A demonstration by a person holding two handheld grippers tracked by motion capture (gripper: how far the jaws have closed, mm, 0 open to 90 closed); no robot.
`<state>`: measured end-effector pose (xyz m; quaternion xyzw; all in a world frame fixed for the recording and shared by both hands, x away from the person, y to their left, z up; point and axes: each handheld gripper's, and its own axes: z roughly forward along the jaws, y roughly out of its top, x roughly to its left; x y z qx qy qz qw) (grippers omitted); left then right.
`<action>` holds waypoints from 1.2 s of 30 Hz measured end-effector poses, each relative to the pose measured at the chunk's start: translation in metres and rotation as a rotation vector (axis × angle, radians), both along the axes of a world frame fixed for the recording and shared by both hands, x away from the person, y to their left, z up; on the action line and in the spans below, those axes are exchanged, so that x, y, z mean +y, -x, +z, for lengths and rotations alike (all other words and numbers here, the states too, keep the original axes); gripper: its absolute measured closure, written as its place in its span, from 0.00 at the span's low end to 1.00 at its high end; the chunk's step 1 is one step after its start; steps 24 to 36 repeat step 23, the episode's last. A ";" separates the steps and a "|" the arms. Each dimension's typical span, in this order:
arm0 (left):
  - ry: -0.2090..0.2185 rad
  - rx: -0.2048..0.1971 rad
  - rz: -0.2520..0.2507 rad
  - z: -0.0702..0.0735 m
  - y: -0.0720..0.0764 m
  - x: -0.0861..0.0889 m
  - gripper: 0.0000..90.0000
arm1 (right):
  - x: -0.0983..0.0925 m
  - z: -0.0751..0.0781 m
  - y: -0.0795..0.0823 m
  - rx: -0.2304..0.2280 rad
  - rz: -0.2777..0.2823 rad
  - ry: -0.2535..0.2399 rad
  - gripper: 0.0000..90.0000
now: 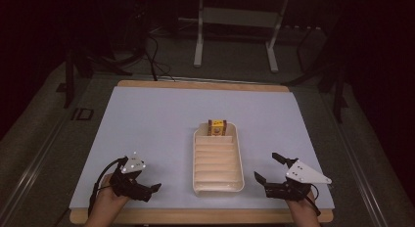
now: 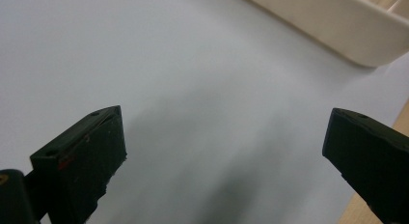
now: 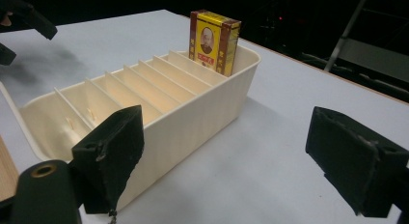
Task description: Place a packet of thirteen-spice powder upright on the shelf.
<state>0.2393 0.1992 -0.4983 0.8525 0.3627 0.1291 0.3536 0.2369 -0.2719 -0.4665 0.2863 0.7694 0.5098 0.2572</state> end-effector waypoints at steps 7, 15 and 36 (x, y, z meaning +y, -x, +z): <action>0.008 -0.016 0.006 0.001 0.001 0.001 0.02 | -0.001 -0.001 -0.001 0.013 0.003 -0.007 0.15; 0.018 -0.013 0.000 0.001 0.000 0.002 0.02 | -0.001 -0.002 -0.002 0.018 0.004 -0.003 0.15; 0.035 -0.014 0.001 0.002 0.001 0.002 0.02 | -0.001 -0.002 -0.002 0.015 0.007 0.000 0.15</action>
